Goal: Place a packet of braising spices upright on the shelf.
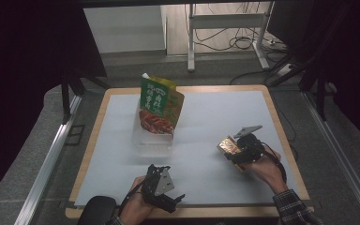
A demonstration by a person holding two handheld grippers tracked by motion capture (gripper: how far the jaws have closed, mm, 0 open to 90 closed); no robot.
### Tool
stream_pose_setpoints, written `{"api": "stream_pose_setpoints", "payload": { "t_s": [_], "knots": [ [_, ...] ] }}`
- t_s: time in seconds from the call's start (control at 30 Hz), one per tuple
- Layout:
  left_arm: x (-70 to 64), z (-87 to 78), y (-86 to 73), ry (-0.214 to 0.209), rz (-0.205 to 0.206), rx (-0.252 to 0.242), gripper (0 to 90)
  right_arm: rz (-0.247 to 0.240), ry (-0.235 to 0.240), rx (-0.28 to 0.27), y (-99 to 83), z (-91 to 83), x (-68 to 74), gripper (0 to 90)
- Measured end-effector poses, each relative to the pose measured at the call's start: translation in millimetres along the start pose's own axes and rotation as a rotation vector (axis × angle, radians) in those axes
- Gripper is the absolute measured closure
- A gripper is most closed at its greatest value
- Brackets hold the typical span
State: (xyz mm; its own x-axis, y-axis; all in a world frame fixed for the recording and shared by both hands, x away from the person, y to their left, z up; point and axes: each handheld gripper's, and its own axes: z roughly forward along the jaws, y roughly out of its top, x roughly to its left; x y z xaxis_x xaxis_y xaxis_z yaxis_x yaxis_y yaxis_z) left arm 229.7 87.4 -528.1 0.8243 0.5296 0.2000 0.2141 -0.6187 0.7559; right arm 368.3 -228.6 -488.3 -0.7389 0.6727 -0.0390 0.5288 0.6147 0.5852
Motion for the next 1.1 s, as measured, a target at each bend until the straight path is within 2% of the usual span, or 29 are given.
{"api": "stream_pose_setpoints", "payload": {
  "t_s": [0.1, 0.23, 0.3, 0.37, 0.5, 0.67, 0.97, 1.1],
  "knots": [
    [0.0, -0.1, 0.1, 0.000, 0.001, 0.000, 0.0, -0.022, 0.017, 0.023, 0.1, 5.2, 7.3, 31.7],
    [-0.1, 0.1, 0.0, -0.001, 0.000, 0.001, 0.0, -0.058, 0.023, 0.059, -1.3, 12.8, 9.7, 31.4],
    [-0.1, 0.3, -0.1, -0.001, 0.000, 0.002, 0.0, -0.055, 0.031, 0.064, -1.7, 14.0, 8.8, 29.6],
    [-0.1, 0.4, -0.1, -0.001, 0.001, 0.004, 0.0, -0.036, 0.052, 0.074, -1.1, 15.0, 5.9, 22.9],
    [0.0, 1.0, 0.0, 0.000, 0.002, 0.005, 0.0, -0.017, 0.059, 0.097, 0.9, 13.4, 1.6, 20.3],
    [-0.1, 1.8, -0.1, 0.001, 0.005, 0.010, 0.0, -0.038, 0.058, 0.172, 9.5, 14.0, 3.3, 21.0],
    [-0.7, 2.5, 0.0, 0.000, 0.016, 0.019, 0.0, -0.088, 0.058, 0.290, 30.2, 22.6, 4.4, 24.2],
    [-1.2, 2.7, 0.0, 0.000, 0.015, 0.017, 0.0, -0.095, 0.070, 0.353, 38.8, 29.4, 7.2, 25.1]
  ]
}}
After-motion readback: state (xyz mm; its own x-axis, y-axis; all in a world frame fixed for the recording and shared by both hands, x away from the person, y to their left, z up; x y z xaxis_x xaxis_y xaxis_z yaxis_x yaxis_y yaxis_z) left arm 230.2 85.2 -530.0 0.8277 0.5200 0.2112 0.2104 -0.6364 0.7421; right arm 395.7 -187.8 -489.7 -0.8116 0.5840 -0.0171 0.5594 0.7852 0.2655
